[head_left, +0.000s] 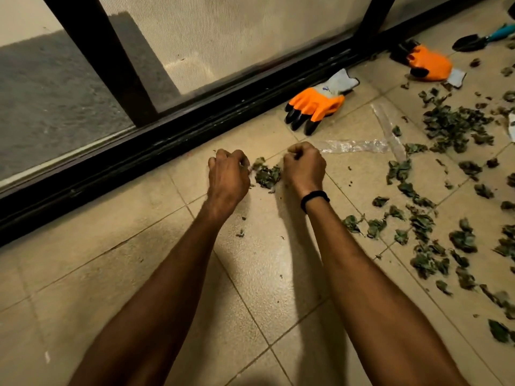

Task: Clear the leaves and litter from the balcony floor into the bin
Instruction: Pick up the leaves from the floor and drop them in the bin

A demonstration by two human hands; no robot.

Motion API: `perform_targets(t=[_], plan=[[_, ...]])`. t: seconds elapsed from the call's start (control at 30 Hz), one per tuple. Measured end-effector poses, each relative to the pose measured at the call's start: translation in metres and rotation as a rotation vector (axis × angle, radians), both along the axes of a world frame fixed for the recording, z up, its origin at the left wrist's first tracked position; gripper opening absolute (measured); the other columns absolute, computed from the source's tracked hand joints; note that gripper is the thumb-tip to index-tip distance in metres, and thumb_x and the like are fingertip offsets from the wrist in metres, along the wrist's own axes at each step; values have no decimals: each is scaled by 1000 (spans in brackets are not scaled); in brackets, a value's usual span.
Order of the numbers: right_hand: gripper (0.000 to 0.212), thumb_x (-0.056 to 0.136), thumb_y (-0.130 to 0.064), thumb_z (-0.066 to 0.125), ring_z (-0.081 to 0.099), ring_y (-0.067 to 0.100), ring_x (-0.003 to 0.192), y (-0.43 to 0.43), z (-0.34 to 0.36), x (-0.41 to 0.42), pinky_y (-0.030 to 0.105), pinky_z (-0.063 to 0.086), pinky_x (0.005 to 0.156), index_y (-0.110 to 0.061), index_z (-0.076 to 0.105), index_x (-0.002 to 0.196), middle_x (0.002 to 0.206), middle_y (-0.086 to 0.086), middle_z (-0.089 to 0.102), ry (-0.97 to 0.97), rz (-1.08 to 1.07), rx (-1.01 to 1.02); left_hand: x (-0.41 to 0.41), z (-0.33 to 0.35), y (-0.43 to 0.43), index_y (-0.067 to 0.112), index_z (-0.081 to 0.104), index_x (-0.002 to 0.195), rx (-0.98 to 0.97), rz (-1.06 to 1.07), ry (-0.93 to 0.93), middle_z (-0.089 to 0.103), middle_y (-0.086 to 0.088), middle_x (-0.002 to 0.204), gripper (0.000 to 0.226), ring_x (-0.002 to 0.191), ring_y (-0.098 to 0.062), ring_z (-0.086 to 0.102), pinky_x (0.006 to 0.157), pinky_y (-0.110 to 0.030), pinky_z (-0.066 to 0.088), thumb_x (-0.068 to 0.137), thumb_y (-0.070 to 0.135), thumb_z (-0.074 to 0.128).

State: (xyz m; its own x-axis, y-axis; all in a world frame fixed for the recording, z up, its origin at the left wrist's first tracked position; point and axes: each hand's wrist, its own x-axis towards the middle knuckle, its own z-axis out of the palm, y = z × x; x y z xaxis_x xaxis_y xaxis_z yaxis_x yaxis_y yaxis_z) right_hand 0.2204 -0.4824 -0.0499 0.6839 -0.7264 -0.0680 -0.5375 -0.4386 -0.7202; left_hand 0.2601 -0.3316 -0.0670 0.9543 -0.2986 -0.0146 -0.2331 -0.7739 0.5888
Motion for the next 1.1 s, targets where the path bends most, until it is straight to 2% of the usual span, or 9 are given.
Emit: perform_targets(t=[0.13,0.3,0.43,0.5,0.63,0.77,0.87,1.0,1.1], plan=[[18,97,-17,52,61,6,78,-11,3,-6,10,44,63,-15,69,96,92,-2,70,-30,-51,141,2,12,13,7,59,103,-539,112,341,63,-10,98,6,84,-26,65,79,-51,60,99,10,55],[28,93,-38,62,47,20,110,7,-11,-18,28,45,97,-21,65,115,122,7,48,142,314,-15,11,20,26,7,55,113,-1146,500,812,63,-17,107,28,73,-14,55,64,-24,52,98,-8,36],[12,94,-13,63,49,13,93,14,-14,-29,2,32,71,-14,65,105,111,5,54,143,296,-102,18,18,27,8,61,113,-1303,612,984,64,-10,87,36,67,-15,56,60,-26,48,95,-3,32],[4,92,-14,65,54,9,81,15,-7,-34,6,35,62,-15,65,96,96,-1,62,127,264,-39,16,22,24,10,63,106,-1338,609,1064,65,-9,85,29,69,-19,59,62,-29,50,96,8,36],[12,88,-18,71,63,3,78,10,7,-49,17,53,71,-17,66,99,92,-9,65,55,155,266,6,30,6,11,61,96,-1139,512,1000,63,-6,78,28,67,-19,60,59,-28,50,102,29,40],[10,94,-10,64,66,2,64,9,34,-67,19,57,62,-6,68,101,87,2,69,-49,35,623,-1,14,-16,7,65,107,-277,83,255,66,-8,98,29,90,-23,62,83,-41,56,103,32,52],[10,94,0,59,64,7,61,12,51,-77,23,57,65,4,67,97,81,5,67,-110,-41,763,-6,7,-28,10,60,123,44,-126,40,57,-12,122,41,115,-29,48,96,-44,46,98,42,58],[21,79,10,44,58,19,68,18,51,-82,27,49,61,0,63,80,87,16,62,-238,-198,1000,-11,2,-31,7,63,117,120,-152,-94,60,-15,118,26,111,-30,48,90,-39,43,100,26,58],[5,80,-5,49,55,26,86,12,42,-82,28,53,65,-8,53,81,98,16,53,-359,-280,1254,-12,5,-24,6,66,107,-205,20,52,68,-13,102,19,96,-28,61,88,-41,52,99,21,58]])
